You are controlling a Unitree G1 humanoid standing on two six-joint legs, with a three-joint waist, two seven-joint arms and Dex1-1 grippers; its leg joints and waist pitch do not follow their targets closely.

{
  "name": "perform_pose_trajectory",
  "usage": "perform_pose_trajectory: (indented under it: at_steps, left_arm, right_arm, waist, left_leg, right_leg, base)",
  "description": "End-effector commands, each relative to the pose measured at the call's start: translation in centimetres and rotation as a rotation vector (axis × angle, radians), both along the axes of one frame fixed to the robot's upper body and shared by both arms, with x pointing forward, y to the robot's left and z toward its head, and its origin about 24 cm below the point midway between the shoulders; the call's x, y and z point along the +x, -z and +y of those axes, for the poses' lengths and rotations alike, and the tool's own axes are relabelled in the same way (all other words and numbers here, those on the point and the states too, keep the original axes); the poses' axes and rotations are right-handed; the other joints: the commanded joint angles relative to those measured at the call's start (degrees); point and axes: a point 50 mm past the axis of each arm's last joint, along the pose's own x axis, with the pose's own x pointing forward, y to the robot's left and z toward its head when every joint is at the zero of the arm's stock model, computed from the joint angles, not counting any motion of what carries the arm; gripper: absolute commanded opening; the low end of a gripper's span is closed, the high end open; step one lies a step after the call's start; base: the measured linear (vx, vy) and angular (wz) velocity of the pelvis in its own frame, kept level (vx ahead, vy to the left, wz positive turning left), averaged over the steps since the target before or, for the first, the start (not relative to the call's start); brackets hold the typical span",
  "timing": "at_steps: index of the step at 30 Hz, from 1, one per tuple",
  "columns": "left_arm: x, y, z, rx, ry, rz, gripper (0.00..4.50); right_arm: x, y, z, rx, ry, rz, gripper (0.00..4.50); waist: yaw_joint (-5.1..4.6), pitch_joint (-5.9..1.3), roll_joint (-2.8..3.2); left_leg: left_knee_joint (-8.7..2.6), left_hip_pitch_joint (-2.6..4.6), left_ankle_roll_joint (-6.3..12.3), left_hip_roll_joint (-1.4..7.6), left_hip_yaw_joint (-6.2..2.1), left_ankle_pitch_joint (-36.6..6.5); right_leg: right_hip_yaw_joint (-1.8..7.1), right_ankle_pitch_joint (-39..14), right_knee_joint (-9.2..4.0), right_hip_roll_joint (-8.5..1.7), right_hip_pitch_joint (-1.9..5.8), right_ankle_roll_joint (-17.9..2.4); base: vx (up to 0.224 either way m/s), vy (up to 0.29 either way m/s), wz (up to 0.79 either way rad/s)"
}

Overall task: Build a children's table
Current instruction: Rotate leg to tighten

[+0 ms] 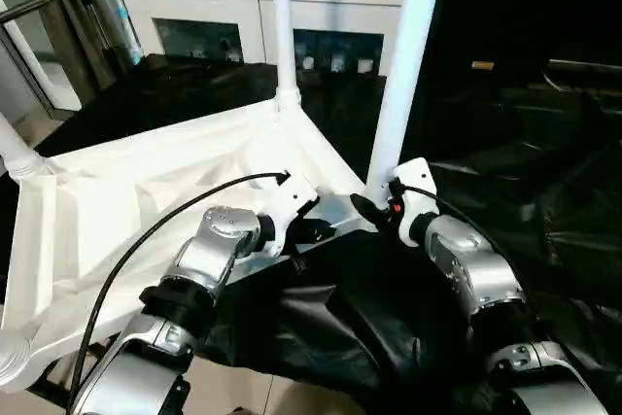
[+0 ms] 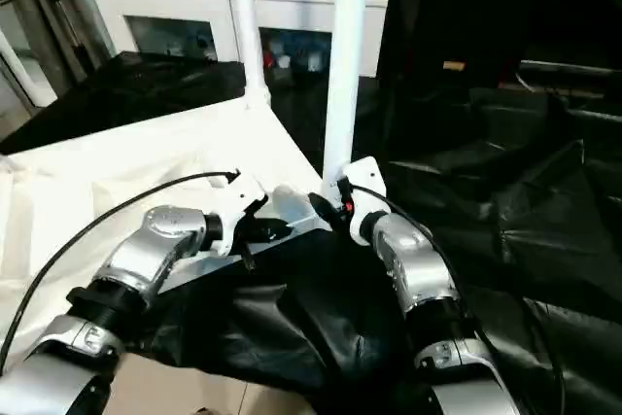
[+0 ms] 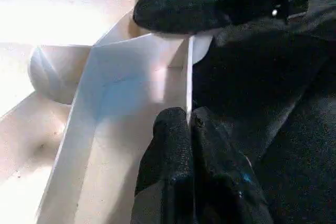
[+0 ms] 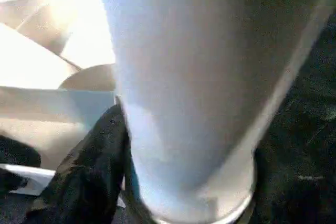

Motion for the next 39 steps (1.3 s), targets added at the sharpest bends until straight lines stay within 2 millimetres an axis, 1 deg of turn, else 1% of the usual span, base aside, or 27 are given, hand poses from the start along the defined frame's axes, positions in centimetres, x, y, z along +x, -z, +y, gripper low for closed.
perform_pose_trajectory:
  at_steps: [1,3,4,6,8,9,10,11,12,13,14,15,17,20,23,24,26,28,29,32,33,34,35,36,37,38,39]
  left_arm:
    - [-0.3,-1.7,-3.2,-0.076,0.126,-0.064,0.00]
    - [-0.8,-1.9,-2.7,-0.087,0.191,-0.058,0.00]
    - [-0.8,-1.9,-2.7,-0.087,0.191,-0.058,0.00]
    - [-1.5,-2.0,-1.9,-0.099,0.282,-0.042,0.00]
    - [-1.7,-2.0,-1.5,-0.097,0.310,-0.034,0.00]
    - [-1.8,-2.0,-1.1,-0.092,0.334,-0.024,0.00]
    - [-2.0,-2.0,-0.6,-0.081,0.359,-0.011,0.00]
    - [-2.2,-1.9,-0.2,-0.069,0.383,-0.003,0.00]
    - [-2.3,-1.9,0.1,-0.060,0.399,0.002,0.00]
    - [-2.4,-1.8,0.4,-0.049,0.414,0.007,0.00]
    - [-2.5,-1.9,0.7,-0.048,0.427,0.012,0.00]
    - [-2.6,-2.0,1.1,-0.051,0.447,0.017,0.00]
    - [-2.7,-2.1,1.3,-0.055,0.461,0.020,0.00]
    - [-3.0,-2.3,1.8,-0.063,0.495,0.036,0.00]
    - [-3.2,-2.3,1.9,-0.063,0.506,0.049,0.00]
    - [-3.3,-2.4,2.1,-0.064,0.516,0.059,0.00]
    - [-3.4,-2.4,2.3,-0.062,0.528,0.069,0.00]
    - [-3.5,-2.5,2.5,-0.059,0.538,0.076,0.00]
    - [-3.5,-2.5,2.5,-0.057,0.542,0.078,0.00]
    - [-3.6,-2.5,2.5,-0.057,0.544,0.080,0.00]
    - [-3.6,-2.5,2.5,-0.056,0.544,0.082,0.00]
    - [-3.7,-2.4,2.5,-0.056,0.544,0.082,0.00]
    - [-3.7,-2.4,2.5,-0.054,0.543,0.081,0.00]
    - [-3.7,-2.4,2.5,-0.054,0.540,0.080,0.00]
    - [-3.7,-2.4,2.5,-0.053,0.537,0.079,0.00]
    - [-3.7,-2.4,2.5,-0.053,0.537,0.079,0.00]
    - [-3.6,-2.4,2.5,-0.053,0.528,0.072,0.00]
  right_arm:
    - [-1.8,1.8,4.0,0.066,-0.196,0.118,3.56]
    - [-2.0,1.2,3.4,0.032,-0.284,0.073,3.75]
    - [-2.0,1.2,3.4,0.032,-0.284,0.073,3.75]
    - [-2.3,0.5,2.4,0.026,-0.402,0.044,3.75]
    - [-2.5,0.3,1.9,0.020,-0.453,0.039,3.75]
    - [-2.8,0.1,1.5,0.016,-0.502,0.039,3.75]
    - [-3.2,-0.2,1.0,0.012,-0.561,0.043,3.75]
    - [-3.5,-0.4,0.6,0.010,-0.609,0.050,3.75]
    - [-3.7,-0.5,0.3,0.010,-0.640,0.057,3.75]
    - [-3.9,-0.6,0.0,0.008,-0.673,0.067,3.75]
    - [-4.1,-0.7,-0.3,0.005,-0.698,0.077,3.75]
    - [-4.4,-0.7,-0.6,0.001,-0.738,0.096,3.75]
    - [-4.7,-0.7,-0.8,0.000,-0.769,0.109,3.75]
    - [-5.1,-0.7,-1.1,-0.005,-0.827,0.138,3.75]
    - [-5.2,-0.7,-1.1,-0.009,-0.844,0.144,3.75]
    - [-5.3,-0.8,-1.1,-0.011,-0.859,0.148,3.60]
    - [-5.5,-0.8,-1.0,-0.006,-0.879,0.156,3.50]
    - [-5.8,-0.7,-0.8,0.000,-0.901,0.167,3.22]
    - [-5.9,-0.6,-0.8,0.001,-0.910,0.172,3.22]
    - [-6.1,-0.5,-0.7,0.004,-0.918,0.178,2.92]
    - [-6.2,-0.5,-0.6,0.007,-0.919,0.180,2.83]
    - [-6.2,-0.4,-0.6,0.008,-0.919,0.181,2.79]
    - [-6.2,-0.4,-0.6,0.011,-0.916,0.181,2.79]
    - [-6.3,-0.3,-0.5,0.016,-0.912,0.182,2.73]
    - [-6.3,-0.3,-0.5,0.021,-0.908,0.182,2.71]
    - [-6.3,-0.3,-0.5,0.021,-0.908,0.182,2.70]
    - [-6.4,-0.2,-0.4,0.029,-0.904,0.181,2.70]
  waist:
    - [-0.23,-2.65,-0.09]
    - [-0.22,-2.76,-0.19]
    - [-0.22,-2.76,-0.19]
    - [0.01,-3.07,-0.16]
    - [0.07,-3.24,-0.19]
    - [0.23,-3.38,-0.01]
    - [0.40,-3.50,-0.03]
    - [0.62,-3.51,-0.10]
    - [0.69,-3.48,-0.02]
    - [0.90,-3.52,-0.12]
    - [0.97,-3.40,-0.11]
    - [1.22,-3.50,-0.19]
    - [1.40,-3.27,-0.21]
    - [1.83,-3.09,-0.22]
    - [1.75,-2.98,-0.26]
    - [1.77,-2.97,-0.24]
    - [1.81,-3.00,-0.31]
    - [1.82,-3.01,-0.27]
    - [1.83,-3.06,-0.28]
    - [1.86,-3.15,-0.13]
    - [1.93,-3.13,0.20]
    - [1.86,-3.12,-0.01]
    - [1.88,-3.13,0.02]
    - [1.92,-3.18,0.50]
    - [1.90,-3.17,0.23]
    - [1.89,-3.19,0.18]
    - [1.91,-3.19,0.44]
  left_leg:
    - [-4.74,0.97,-0.93,0.50,-0.09,-20.66]
    - [-4.69,0.92,-0.71,0.51,-0.06,-20.30]
    - [-4.69,0.92,-0.71,0.51,-0.06,-20.30]
    - [-4.27,0.76,0.79,0.60,0.14,-16.54]
    - [-3.99,0.62,1.68,0.61,0.28,-14.44]
    - [-3.71,0.64,2.78,0.66,0.41,-11.73]
    - [-3.64,0.73,3.12,0.73,0.31,-11.11]
    - [-3.36,0.66,4.15,0.71,0.48,-9.79]
    - [-3.30,0.61,4.55,0.72,0.53,-9.31]
    - [-3.26,0.60,5.08,0.79,0.48,-9.10]
    - [-3.25,0.63,5.31,0.80,0.60,-9.16]
    - [-3.25,0.77,5.27,0.88,0.55,-9.39]
    - [-3.42,0.81,5.06,0.98,0.63,-10.73]
    - [-3.71,1.06,3.60,1.11,0.63,-13.26]
    - [-3.88,1.10,2.64,1.08,0.64,-14.51]
    - [-3.93,1.14,2.36,1.08,0.60,-14.73]
    - [-3.92,1.10,2.27,1.03,0.59,-14.38]
    - [-3.90,0.98,2.34,0.99,0.56,-13.75]
    - [-3.85,0.99,2.36,0.98,0.55,-13.53]
    - [-3.83,1.01,2.36,1.01,0.51,-13.24]
    - [-3.84,0.99,2.28,0.98,0.47,-13.25]
    - [-3.84,0.96,2.20,0.96,0.50,-13.47]
    - [-3.85,0.99,2.18,0.96,0.49,-13.56]
    - [-3.82,1.02,2.09,0.95,0.43,-13.55]
    - [-3.79,1.04,2.08,0.95,0.49,-13.61]
    - [-3.79,1.00,2.10,0.92,0.47,-13.52]
    - [-3.81,1.03,2.05,0.91,0.45,-13.64]
  right_leg:
    - [1.00,-18.24,-4.93,-1.66,1.64,-9.91]
    - [1.01,-16.57,-4.80,-1.69,1.81,-10.44]
    - [1.01,-16.57,-4.80,-1.69,1.81,-10.44]
    - [1.01,-10.30,-4.21,-1.69,2.20,-12.09]
    - [1.00,-6.78,-3.80,-1.63,2.43,-13.11]
    - [0.87,-2.05,-3.26,-1.49,2.46,-14.54]
    - [0.75,-0.90,-3.13,-1.45,2.67,-14.90]
    - [0.70,1.42,-2.84,-1.33,2.76,-15.59]
    - [0.73,2.17,-2.72,-1.37,2.71,-15.89]
    - [0.67,2.41,-2.64,-1.48,2.81,-16.30]
    - [0.72,2.09,-2.65,-1.49,2.66,-16.47]
    - [0.69,1.27,-2.63,-1.54,2.74,-16.59]
    - [0.78,-1.03,-2.81,-1.62,2.61,-16.58]
    - [0.94,-5.83,-3.21,-1.78,2.42,-15.77]
    - [1.05,-8.15,-3.40,-1.79,2.24,-15.11]
    - [1.05,-8.68,-3.42,-1.78,2.24,-14.96]
    - [1.06,-8.53,-3.40,-1.74,2.27,-14.83]
    - [1.05,-7.99,-3.34,-1.76,2.30,-14.80]
    - [1.03,-7.76,-3.30,-1.76,2.32,-14.81]
    - [0.98,-6.54,-3.15,-1.69,2.30,-15.05]
    - [0.97,-6.17,-3.09,-1.73,2.31,-15.24]
    - [0.96,-6.09,-3.14,-1.69,2.36,-15.27]
    - [0.95,-6.14,-3.13,-1.69,2.36,-15.31]
    - [0.95,-5.79,-3.06,-1.72,2.35,-15.40]
    - [0.96,-5.35,-3.14,-1.66,2.37,-15.39]
    - [0.95,-5.10,-3.09,-1.66,2.43,-15.45]
    - [0.92,-5.15,-3.08,-1.66,2.42,-15.48]
  base:
    - [0.000,0.000,0.00]
    - [0.000,0.000,0.00]
    - [0.000,0.000,0.00]
    - [0.000,0.000,0.00]
    - [0.027,-0.002,0.00]
    - [0.054,-0.005,0.00]
    - [0.000,0.000,0.00]
    - [0.000,0.000,0.00]
    - [0.000,0.000,0.00]
    - [0.000,0.000,0.00]
    - [0.000,0.000,0.00]
    - [0.000,0.000,0.00]
    - [0.000,0.000,0.00]
    - [0.000,0.000,0.00]
    - [0.000,0.000,0.00]
    - [0.000,0.000,0.00]
    - [0.000,0.000,0.00]
    - [0.000,0.000,0.00]
    - [0.000,0.000,0.00]
    - [0.000,0.000,0.00]
    - [0.000,0.000,0.00]
    - [0.000,0.000,0.00]
    - [0.000,0.000,0.00]
    - [0.000,0.000,0.00]
    - [0.000,0.000,0.00]
    - [0.000,0.000,0.00]
    - [0.000,0.000,0.00]
